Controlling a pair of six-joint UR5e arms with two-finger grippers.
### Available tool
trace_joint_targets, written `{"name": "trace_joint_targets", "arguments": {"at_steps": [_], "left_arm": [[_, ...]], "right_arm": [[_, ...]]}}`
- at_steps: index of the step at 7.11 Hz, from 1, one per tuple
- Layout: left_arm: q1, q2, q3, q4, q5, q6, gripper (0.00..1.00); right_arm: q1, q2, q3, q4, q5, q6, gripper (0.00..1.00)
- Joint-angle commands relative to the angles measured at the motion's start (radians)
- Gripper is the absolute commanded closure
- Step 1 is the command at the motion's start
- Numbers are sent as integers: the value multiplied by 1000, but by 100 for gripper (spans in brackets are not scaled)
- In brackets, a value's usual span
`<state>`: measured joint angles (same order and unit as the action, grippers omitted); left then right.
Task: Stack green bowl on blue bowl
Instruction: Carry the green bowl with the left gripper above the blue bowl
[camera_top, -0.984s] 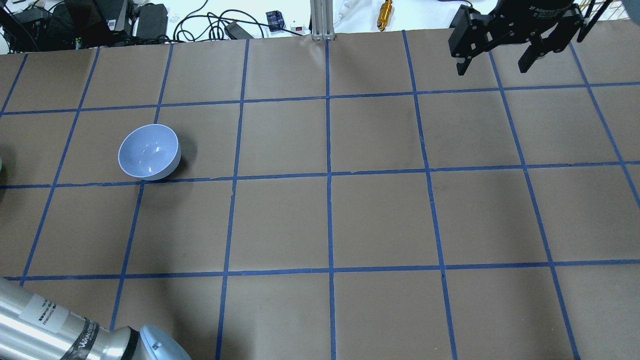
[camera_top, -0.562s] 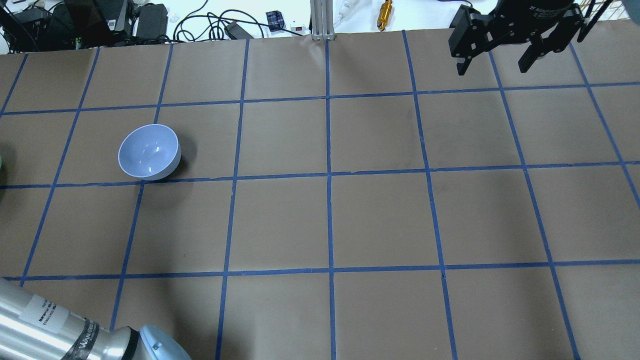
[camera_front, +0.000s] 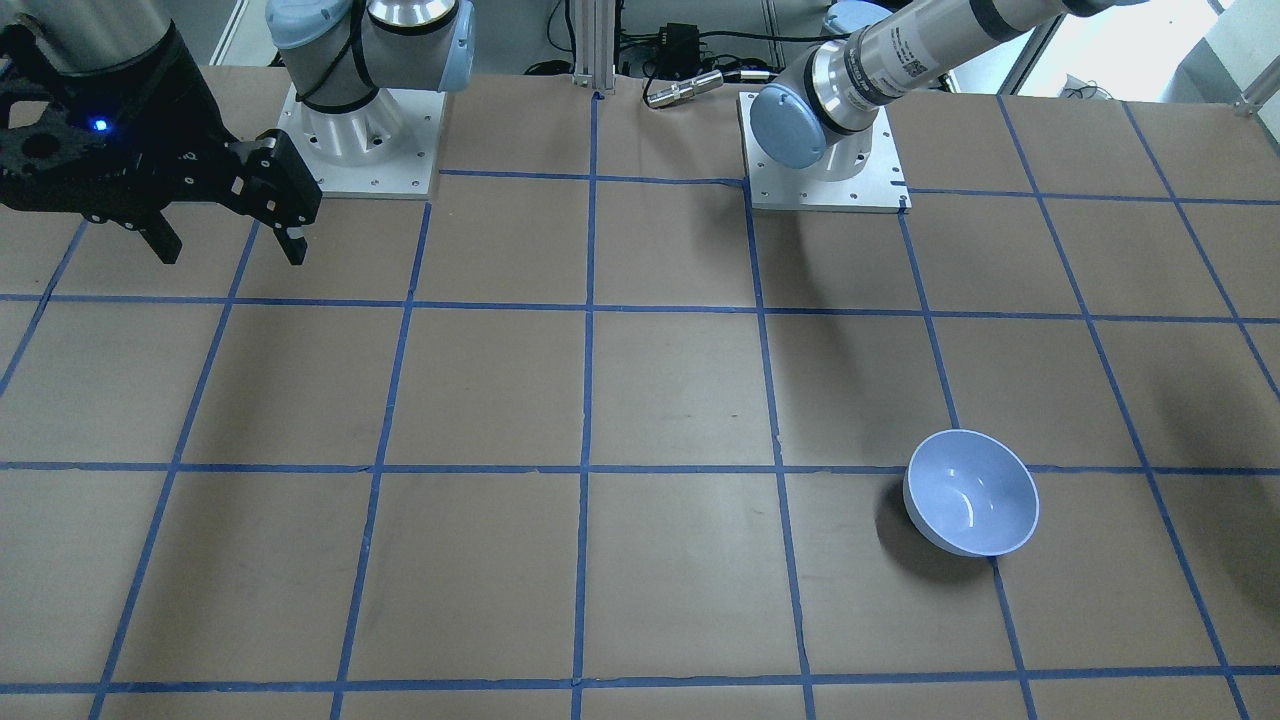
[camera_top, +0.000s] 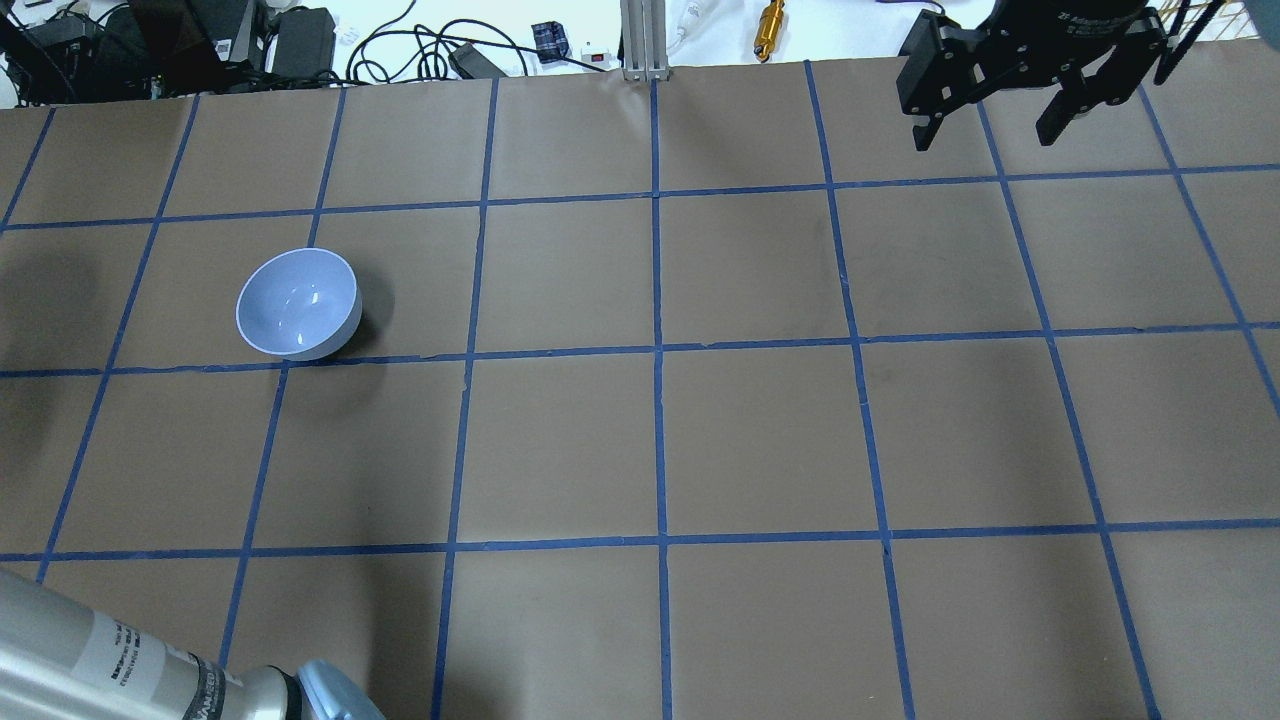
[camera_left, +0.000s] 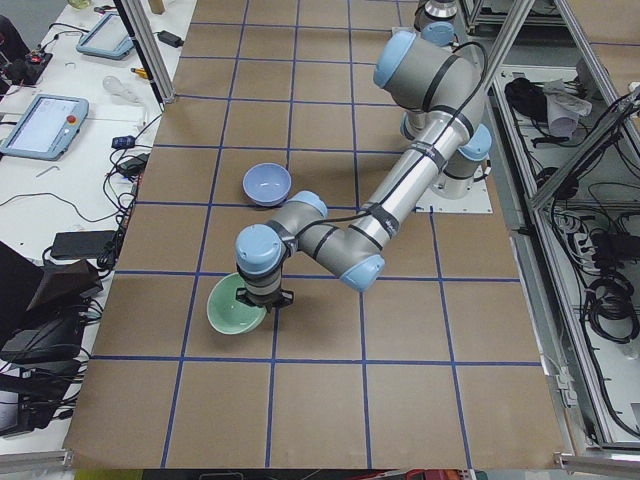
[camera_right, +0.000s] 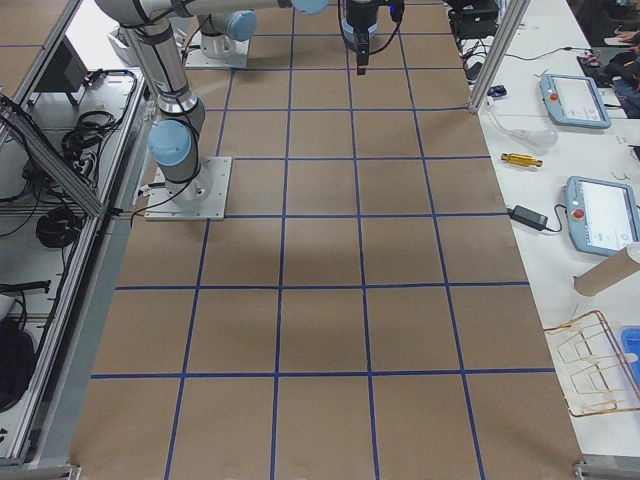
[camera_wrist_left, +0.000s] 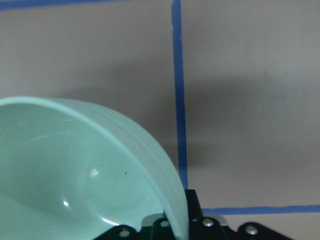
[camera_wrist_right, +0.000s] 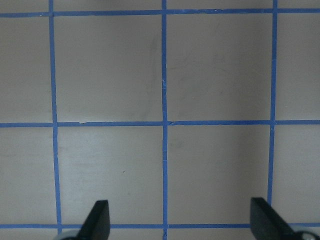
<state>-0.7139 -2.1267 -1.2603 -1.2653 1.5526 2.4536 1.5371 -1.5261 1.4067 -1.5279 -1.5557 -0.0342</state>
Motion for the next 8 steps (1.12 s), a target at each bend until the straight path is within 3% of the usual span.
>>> {"name": "trace_joint_targets", "arguments": {"at_steps": [1,4,6,8], "left_arm": [[-134,124,-40,-62,1,-134,100],[-345,269,-265,-4,-3,-467,100],[-502,289,-420,221,9,-620,100],[-562,278,-613,499,47,-662,100]], "right_arm": [[0,0,0,0,0,0,0],[0,0,0,0,0,2,0],[0,0,0,0,0,2,0],[0,0,0,0,0,2,0]]}}
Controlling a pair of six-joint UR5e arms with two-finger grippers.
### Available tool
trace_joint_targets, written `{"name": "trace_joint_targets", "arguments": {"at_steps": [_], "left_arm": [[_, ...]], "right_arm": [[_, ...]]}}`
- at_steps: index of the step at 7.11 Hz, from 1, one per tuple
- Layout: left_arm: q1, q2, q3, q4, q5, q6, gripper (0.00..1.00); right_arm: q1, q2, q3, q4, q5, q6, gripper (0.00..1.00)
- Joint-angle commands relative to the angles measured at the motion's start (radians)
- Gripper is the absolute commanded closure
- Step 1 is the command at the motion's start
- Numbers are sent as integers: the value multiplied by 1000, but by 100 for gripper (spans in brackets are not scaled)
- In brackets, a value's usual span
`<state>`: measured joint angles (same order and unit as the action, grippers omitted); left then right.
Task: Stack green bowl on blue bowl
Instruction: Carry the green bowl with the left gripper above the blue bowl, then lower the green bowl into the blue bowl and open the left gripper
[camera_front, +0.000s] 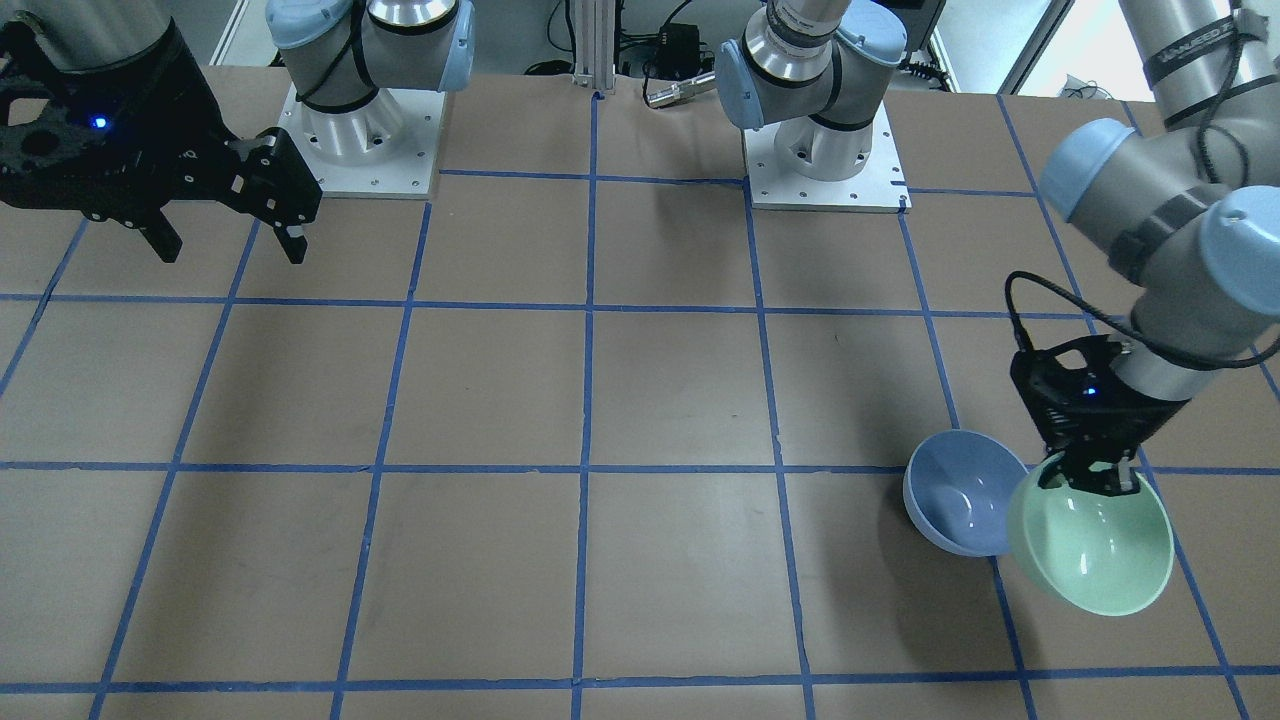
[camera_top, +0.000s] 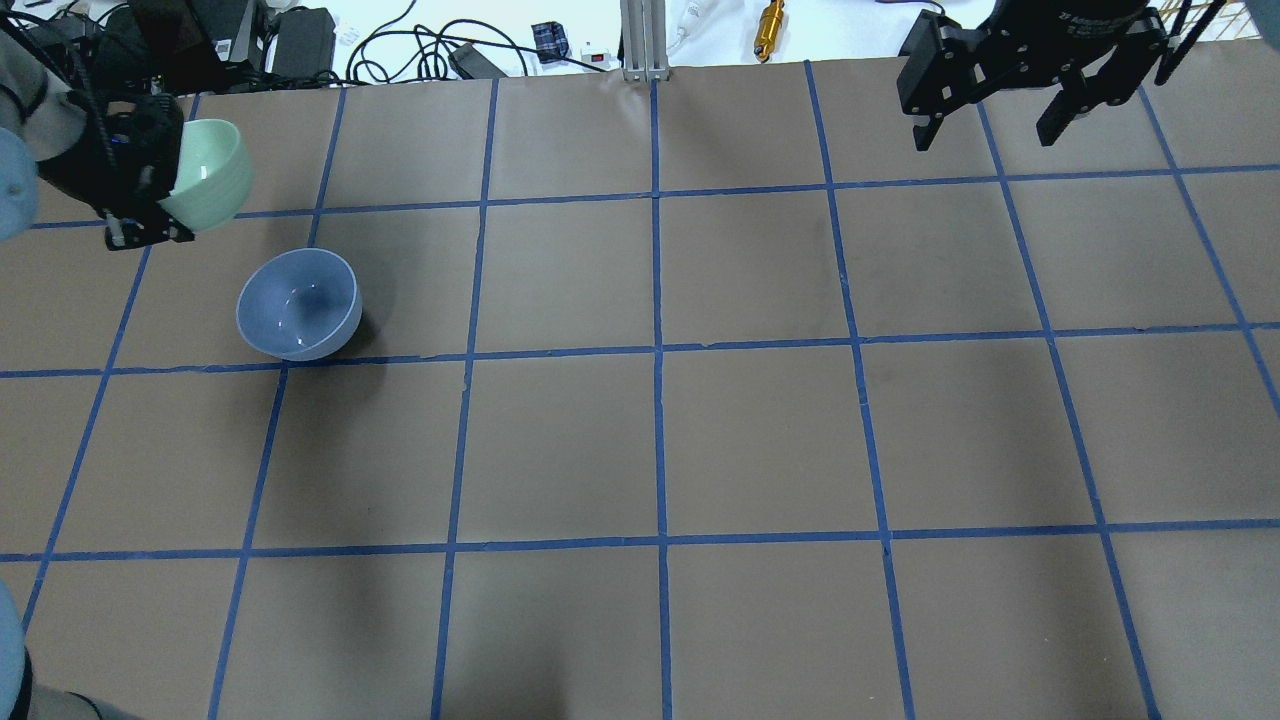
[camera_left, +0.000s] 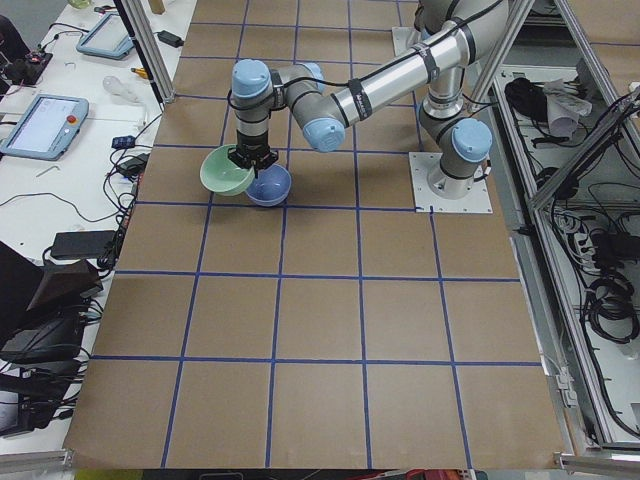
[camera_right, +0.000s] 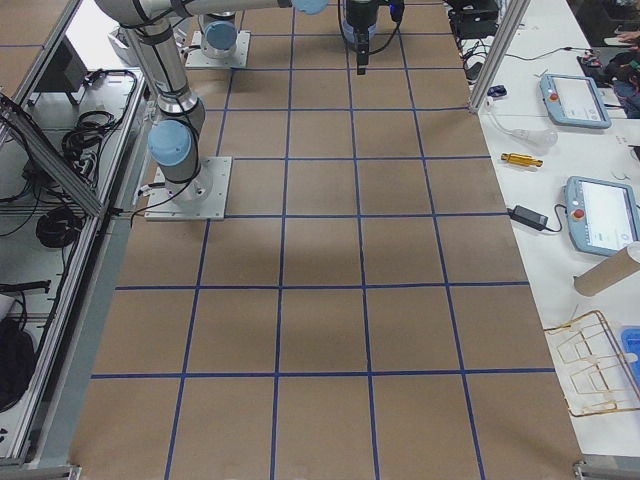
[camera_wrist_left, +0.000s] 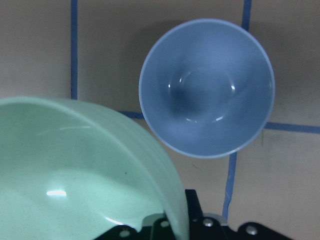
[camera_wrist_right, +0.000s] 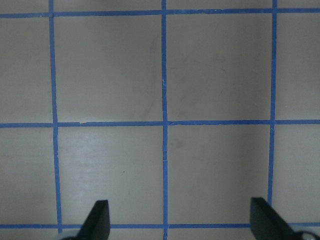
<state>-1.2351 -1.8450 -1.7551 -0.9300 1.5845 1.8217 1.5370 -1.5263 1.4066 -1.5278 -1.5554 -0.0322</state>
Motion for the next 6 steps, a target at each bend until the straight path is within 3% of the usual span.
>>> {"name": "trace_joint_targets", "arguments": {"at_steps": [1,6], "left_arm": [[-37,3,-176,181,17,-16,100],[-26,32,-198,175,74,4,100]], "right_arm": [[0,1,0,0,0,-2,0],[0,0,0,0,-2,-2,0]]}}
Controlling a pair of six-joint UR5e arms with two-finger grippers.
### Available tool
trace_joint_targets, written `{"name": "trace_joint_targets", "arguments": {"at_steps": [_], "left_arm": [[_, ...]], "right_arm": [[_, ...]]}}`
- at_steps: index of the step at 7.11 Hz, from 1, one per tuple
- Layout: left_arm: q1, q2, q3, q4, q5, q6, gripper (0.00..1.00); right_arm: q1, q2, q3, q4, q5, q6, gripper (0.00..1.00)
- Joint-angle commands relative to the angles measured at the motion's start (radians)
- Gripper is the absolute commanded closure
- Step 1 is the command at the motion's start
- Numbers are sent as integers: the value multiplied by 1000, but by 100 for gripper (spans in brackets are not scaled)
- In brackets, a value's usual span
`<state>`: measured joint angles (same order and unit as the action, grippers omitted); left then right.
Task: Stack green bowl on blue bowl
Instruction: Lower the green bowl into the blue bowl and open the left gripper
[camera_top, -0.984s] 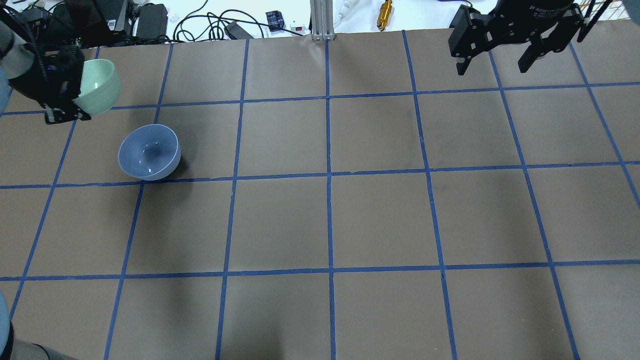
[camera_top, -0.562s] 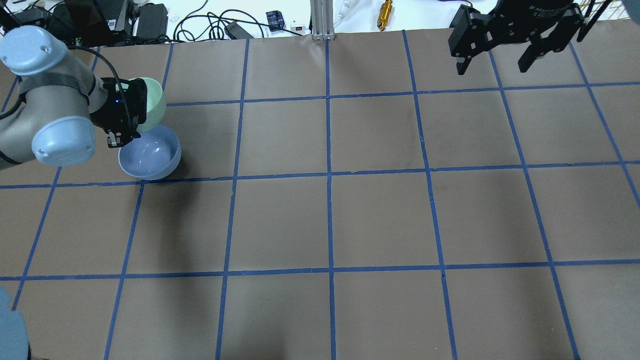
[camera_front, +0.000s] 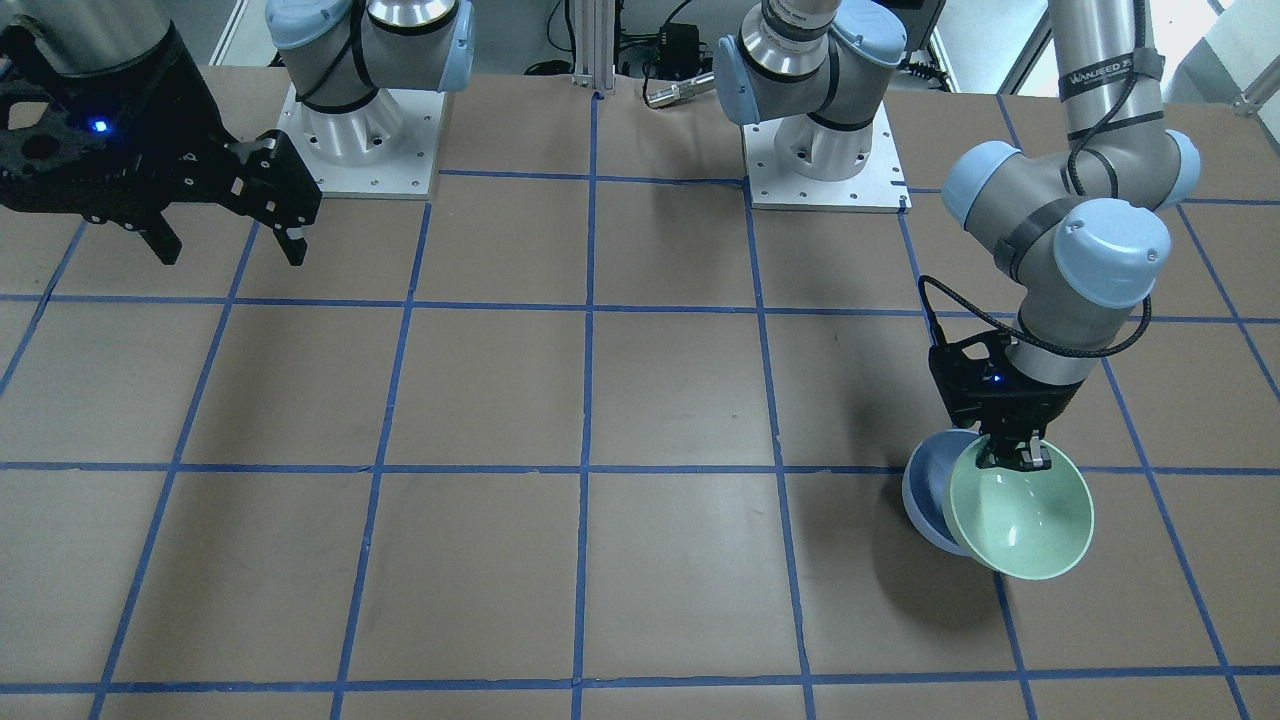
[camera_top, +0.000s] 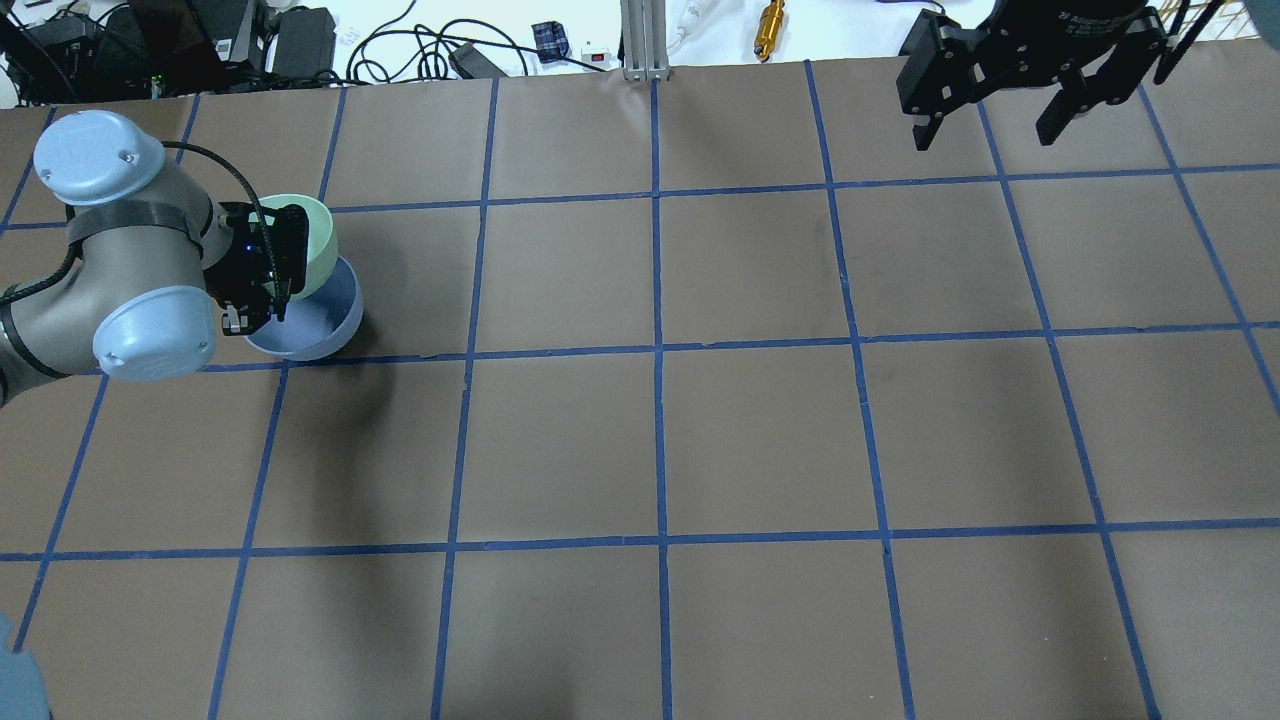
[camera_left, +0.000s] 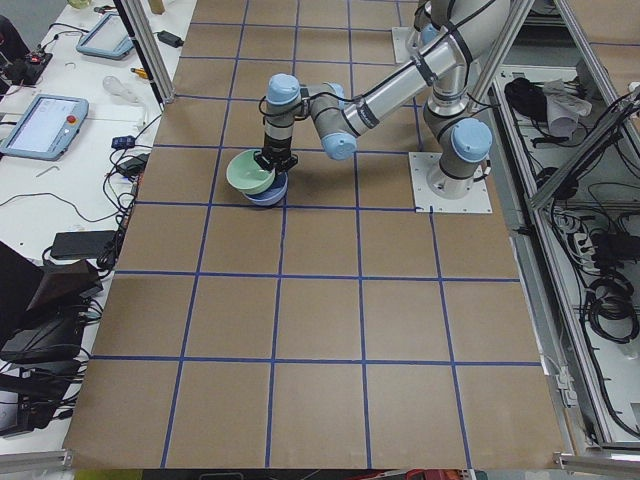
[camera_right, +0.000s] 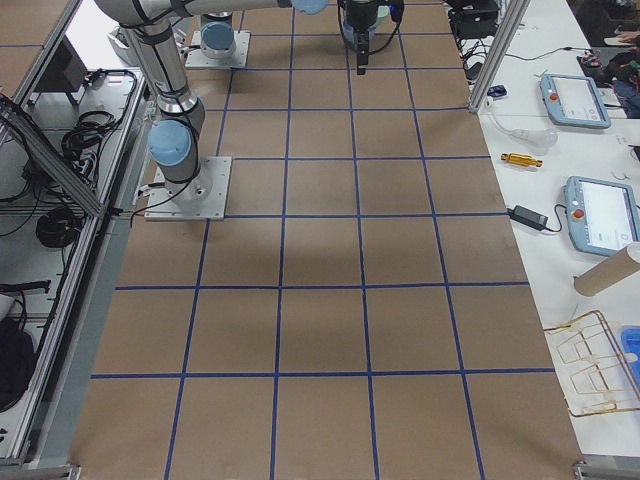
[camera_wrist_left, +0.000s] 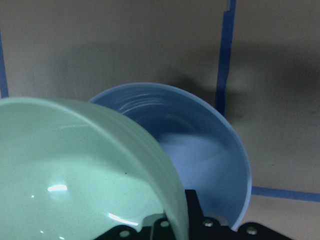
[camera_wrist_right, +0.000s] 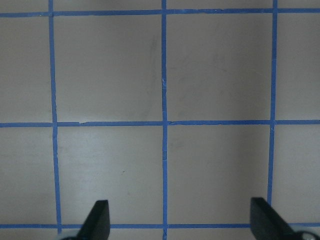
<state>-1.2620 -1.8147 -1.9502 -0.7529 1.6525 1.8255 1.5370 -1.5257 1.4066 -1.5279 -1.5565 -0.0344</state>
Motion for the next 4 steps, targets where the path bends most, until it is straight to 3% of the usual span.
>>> {"name": "trace_joint_targets", "arguments": {"at_steps": [1,2,4], "left_arm": [[1,2,-4,-20,6,-20,37],[1,6,4,-73,-2,-25,2],[-2,66,20,-135,-6,-84,0]], "right_arm": [[0,1,0,0,-1,1,0],[0,1,0,0,-1,-1,0],[0,1,0,0,0,1,0]]}}
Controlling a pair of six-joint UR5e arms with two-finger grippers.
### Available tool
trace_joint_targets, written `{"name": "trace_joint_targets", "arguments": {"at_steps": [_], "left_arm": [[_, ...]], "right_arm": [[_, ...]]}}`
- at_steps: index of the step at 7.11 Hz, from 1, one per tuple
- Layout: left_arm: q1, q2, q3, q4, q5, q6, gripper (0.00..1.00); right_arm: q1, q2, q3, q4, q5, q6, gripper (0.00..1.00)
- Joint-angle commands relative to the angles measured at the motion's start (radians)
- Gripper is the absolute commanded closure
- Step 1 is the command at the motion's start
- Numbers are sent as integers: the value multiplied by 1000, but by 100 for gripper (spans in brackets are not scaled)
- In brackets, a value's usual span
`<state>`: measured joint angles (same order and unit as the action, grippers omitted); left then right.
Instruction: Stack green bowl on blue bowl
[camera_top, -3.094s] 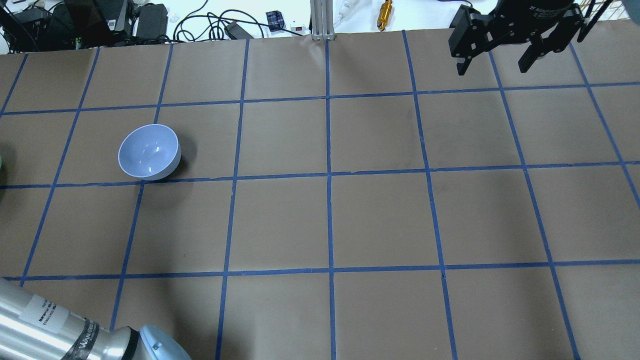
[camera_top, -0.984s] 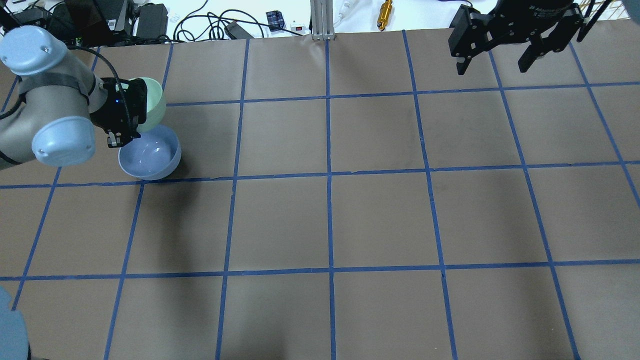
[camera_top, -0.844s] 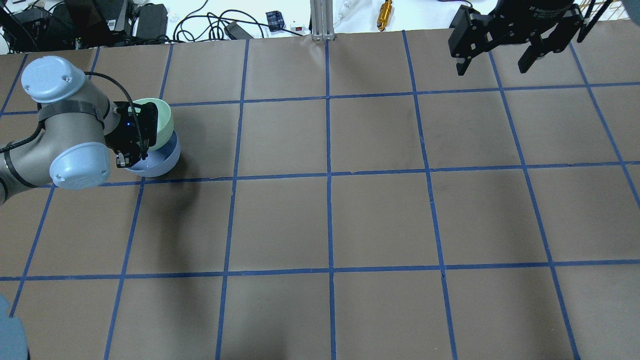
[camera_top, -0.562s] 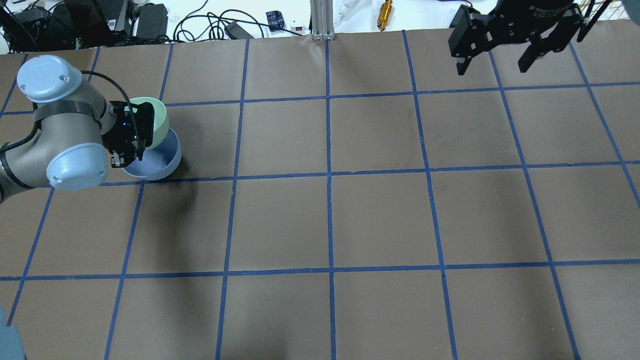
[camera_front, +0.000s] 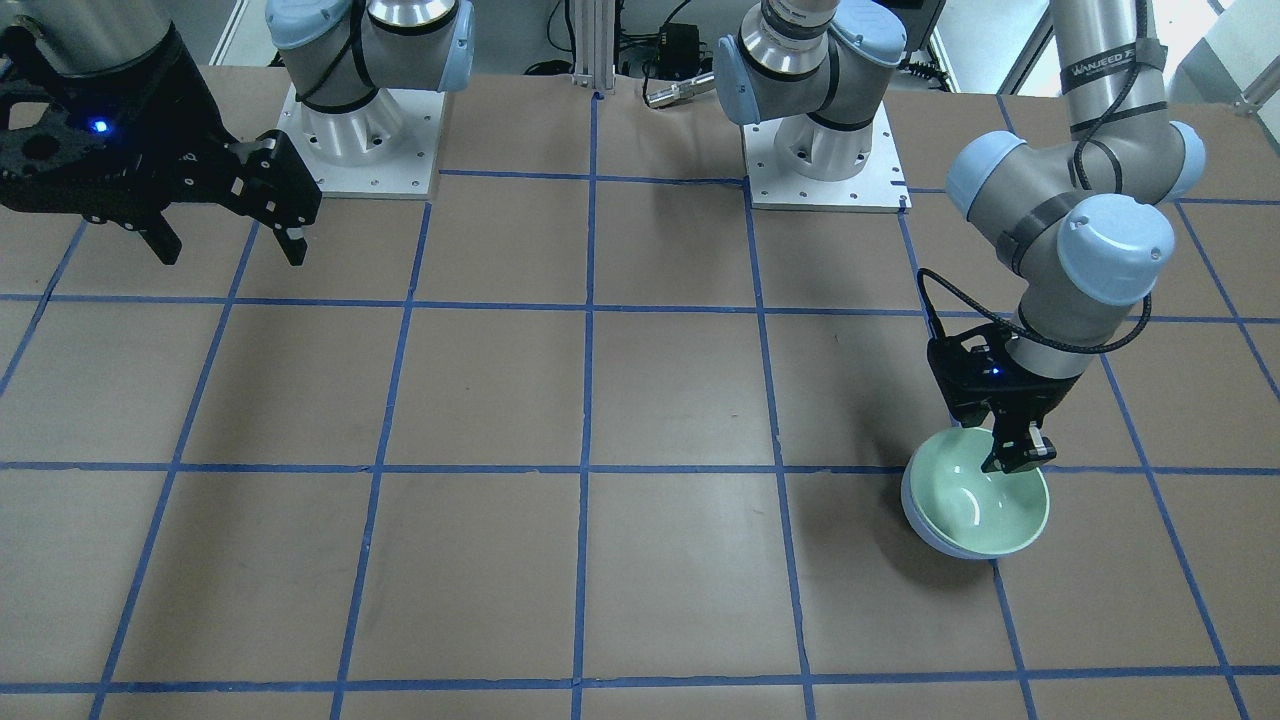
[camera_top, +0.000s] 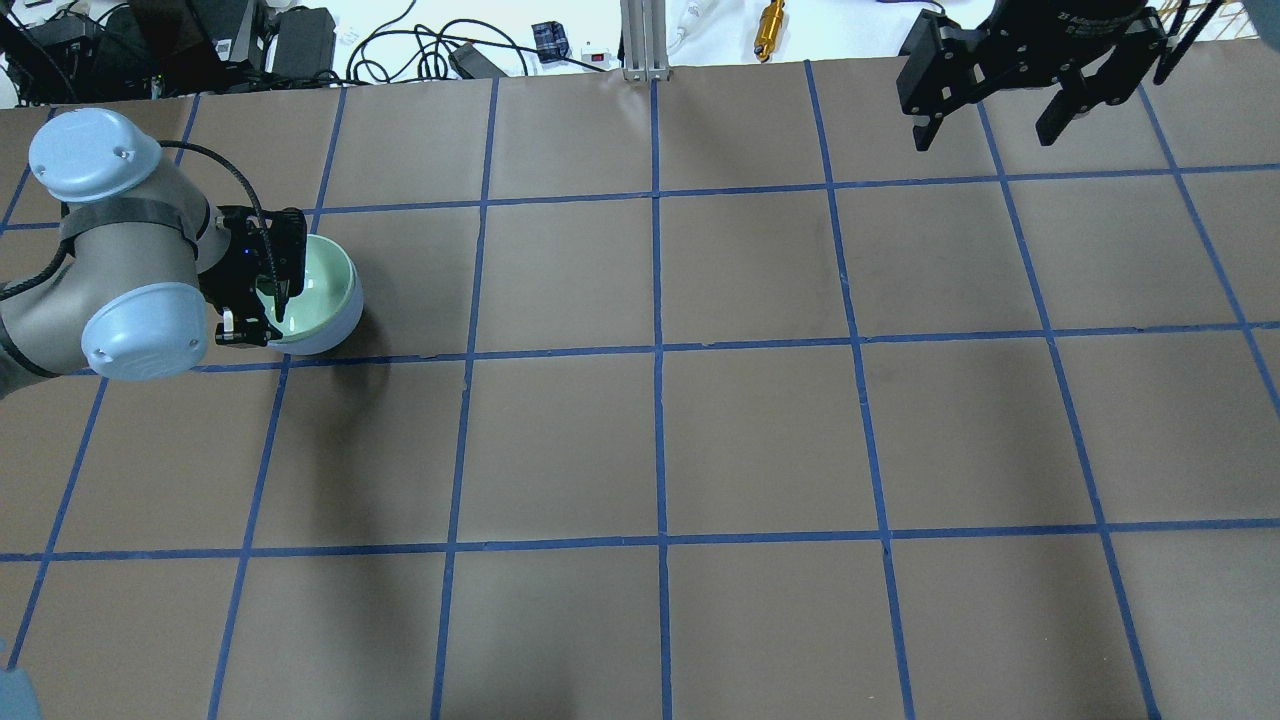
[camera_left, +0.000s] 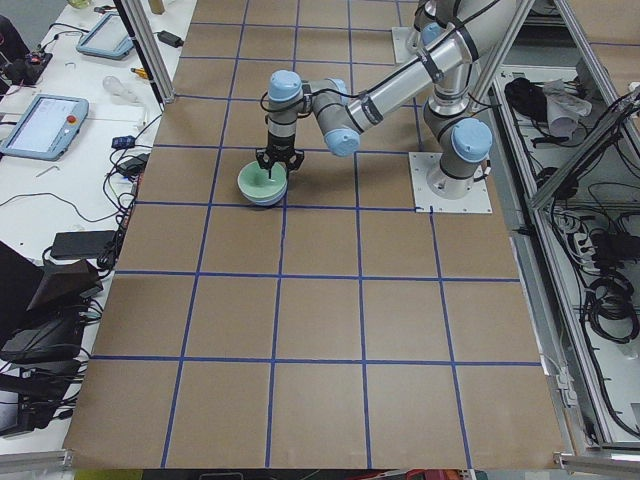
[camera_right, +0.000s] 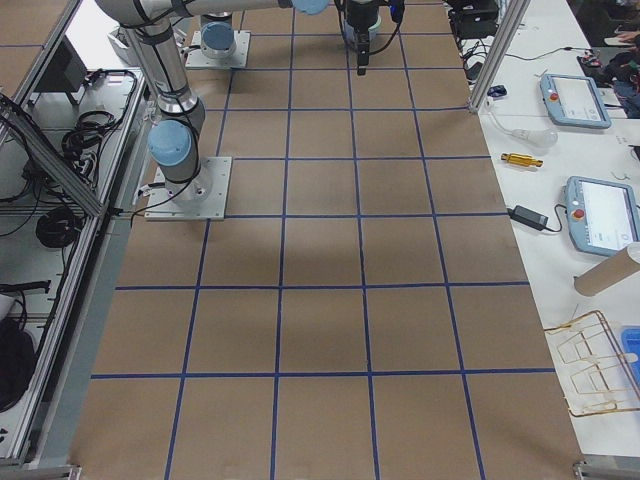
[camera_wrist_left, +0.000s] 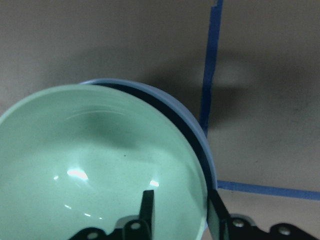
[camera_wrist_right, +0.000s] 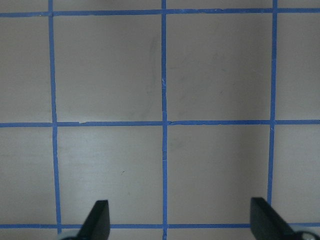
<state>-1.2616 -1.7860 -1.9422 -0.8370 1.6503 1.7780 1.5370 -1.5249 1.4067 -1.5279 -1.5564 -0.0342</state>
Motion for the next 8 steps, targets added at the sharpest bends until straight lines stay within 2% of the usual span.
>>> {"name": "trace_joint_targets", "arguments": {"at_steps": [1,3,4,5,7,8], "left_arm": [[-1,80,70,-214,-7,-89,0],[-15,150,268,-559,-12,-272,0],[-16,181,338,-659,-12,-370,0],[-16,200,362,-750,-15,-535,0],[-72,204,380,-758,-162,-1117,0],[-160,203,402,-757,-141,-1281,0]], "right_arm": [[0,0,0,0,-1,-1,0],[0,0,0,0,-1,0,0],[0,0,0,0,-1,0,0],[0,0,0,0,-1,0,0],[0,-1,0,0,1,0,0],[0,0,0,0,-1,-1,0]]}}
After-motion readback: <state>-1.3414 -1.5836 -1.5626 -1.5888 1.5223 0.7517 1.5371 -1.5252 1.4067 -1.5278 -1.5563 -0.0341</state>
